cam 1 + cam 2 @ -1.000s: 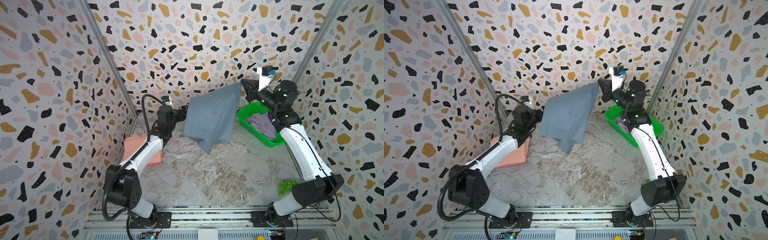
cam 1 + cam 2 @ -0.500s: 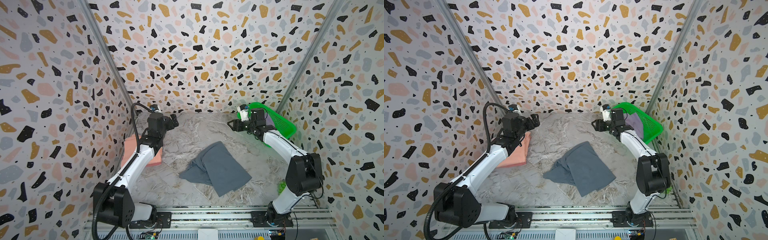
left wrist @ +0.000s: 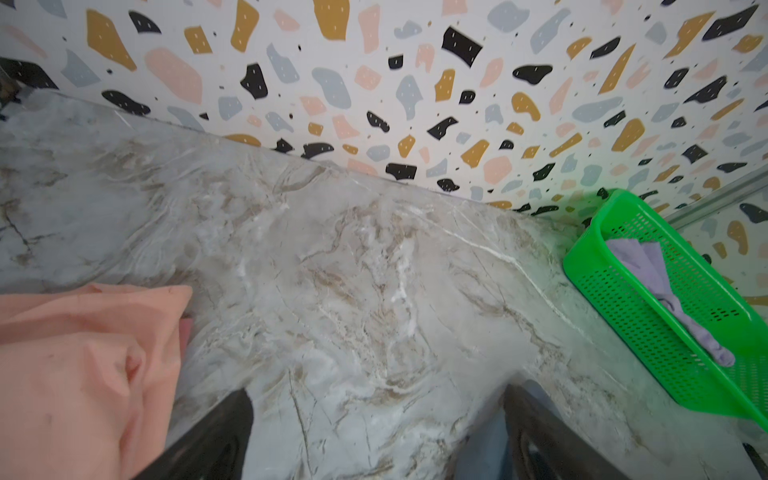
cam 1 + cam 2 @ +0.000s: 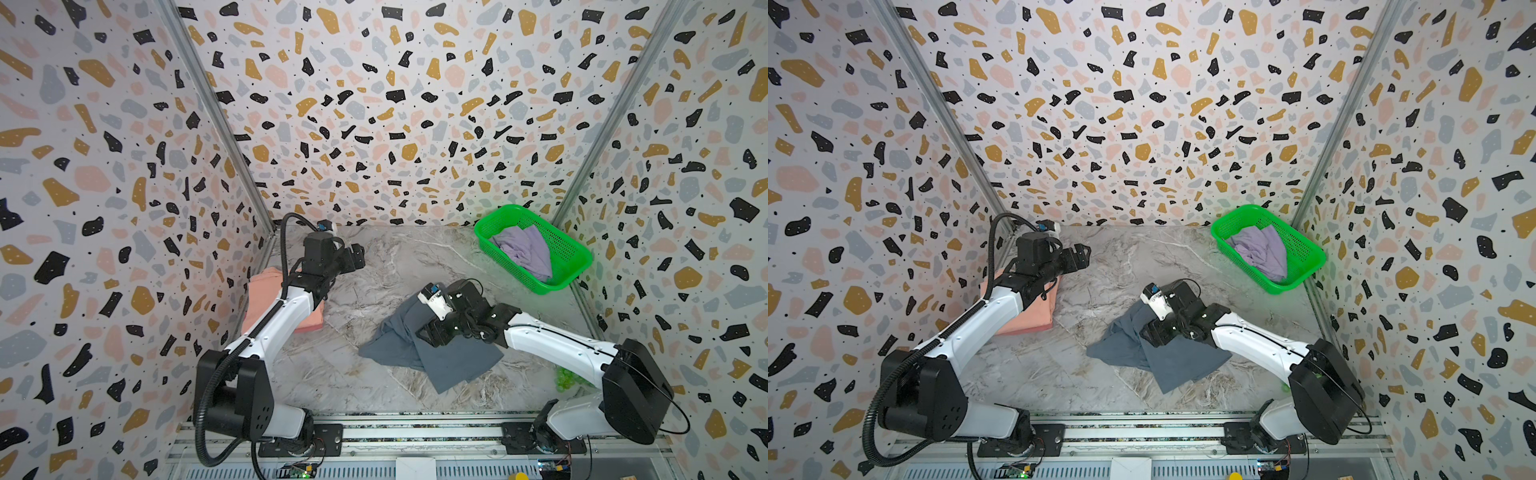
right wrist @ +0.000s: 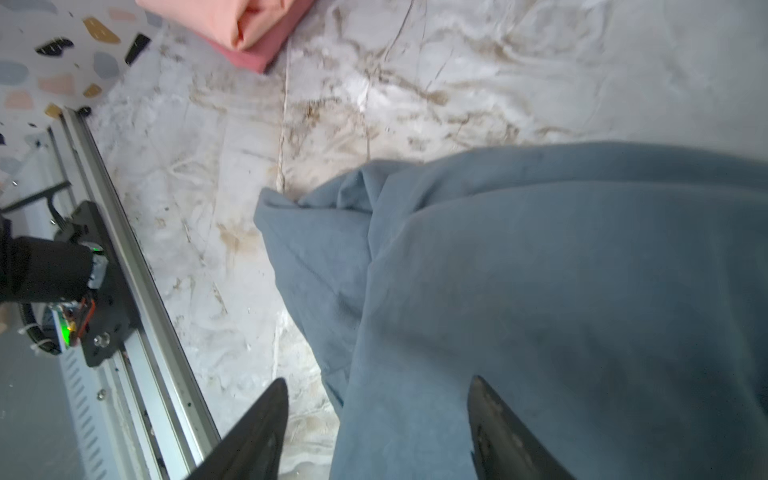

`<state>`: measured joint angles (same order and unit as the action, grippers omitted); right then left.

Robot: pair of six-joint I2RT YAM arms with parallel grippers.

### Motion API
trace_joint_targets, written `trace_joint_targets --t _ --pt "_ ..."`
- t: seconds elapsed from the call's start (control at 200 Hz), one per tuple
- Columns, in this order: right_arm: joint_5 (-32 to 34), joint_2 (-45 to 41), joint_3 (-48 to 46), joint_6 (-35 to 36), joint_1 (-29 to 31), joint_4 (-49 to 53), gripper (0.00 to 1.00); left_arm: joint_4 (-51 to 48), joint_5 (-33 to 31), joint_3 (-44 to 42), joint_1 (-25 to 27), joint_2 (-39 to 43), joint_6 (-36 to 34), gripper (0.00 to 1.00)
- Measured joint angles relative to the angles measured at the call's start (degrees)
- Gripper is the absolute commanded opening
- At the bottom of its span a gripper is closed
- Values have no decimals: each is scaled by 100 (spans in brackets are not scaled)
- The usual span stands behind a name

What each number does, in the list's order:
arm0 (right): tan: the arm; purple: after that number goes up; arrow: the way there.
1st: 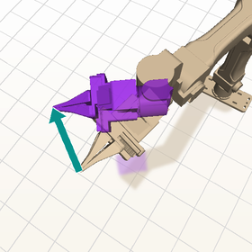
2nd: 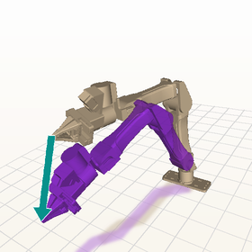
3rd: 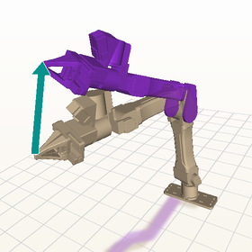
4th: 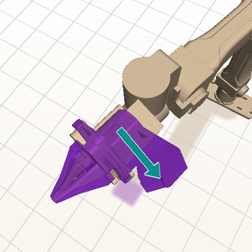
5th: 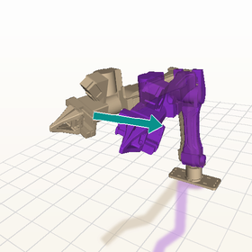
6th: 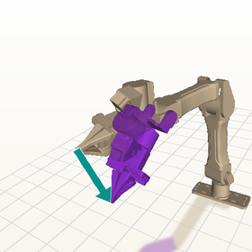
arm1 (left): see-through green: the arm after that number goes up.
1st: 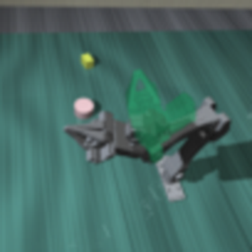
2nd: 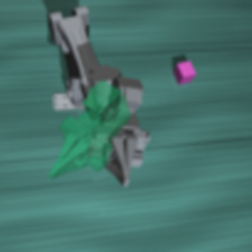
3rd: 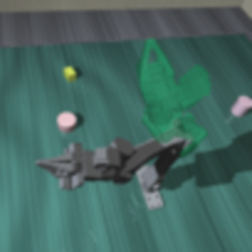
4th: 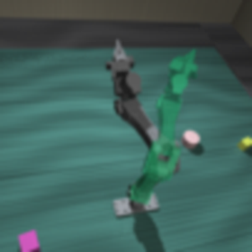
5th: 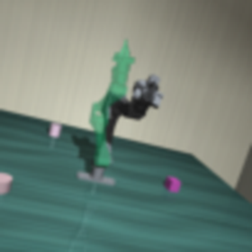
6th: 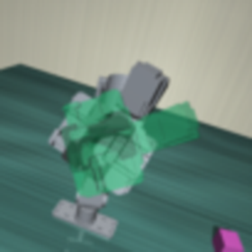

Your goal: Fold and stack the t-shirts

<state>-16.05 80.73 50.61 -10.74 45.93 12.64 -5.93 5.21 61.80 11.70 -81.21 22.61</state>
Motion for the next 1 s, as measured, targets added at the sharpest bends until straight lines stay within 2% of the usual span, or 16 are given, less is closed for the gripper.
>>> trace_joint_targets --t 0.285,0.406,0.491,0.571,0.631,0.801,1.001 --pt "817 415 -533 -157 619 -881 64 -673 90 -822 96 739 -101 93" --pt "1145 778 -807 -243 745 -1274 43 -994 22 -1327 282 1121 -37 90" --pt "1272 957 -850 -339 780 -1344 34 -1235 -39 -1648 474 1322 94 90" --pt "1340 953 -898 -385 813 -1462 18 -1342 -50 -2039 699 1600 291 90" --pt "1373 949 -922 -424 820 -1532 0 -1368 -17 -2354 844 1853 472 90" --pt "1432 776 -1029 -461 833 -1563 0 -1349 7 -3060 1167 2343 1019 89" --pt "1585 -116 -1038 -476 835 -1259 0 -1001 35 -3536 1578 2339 1519 86"
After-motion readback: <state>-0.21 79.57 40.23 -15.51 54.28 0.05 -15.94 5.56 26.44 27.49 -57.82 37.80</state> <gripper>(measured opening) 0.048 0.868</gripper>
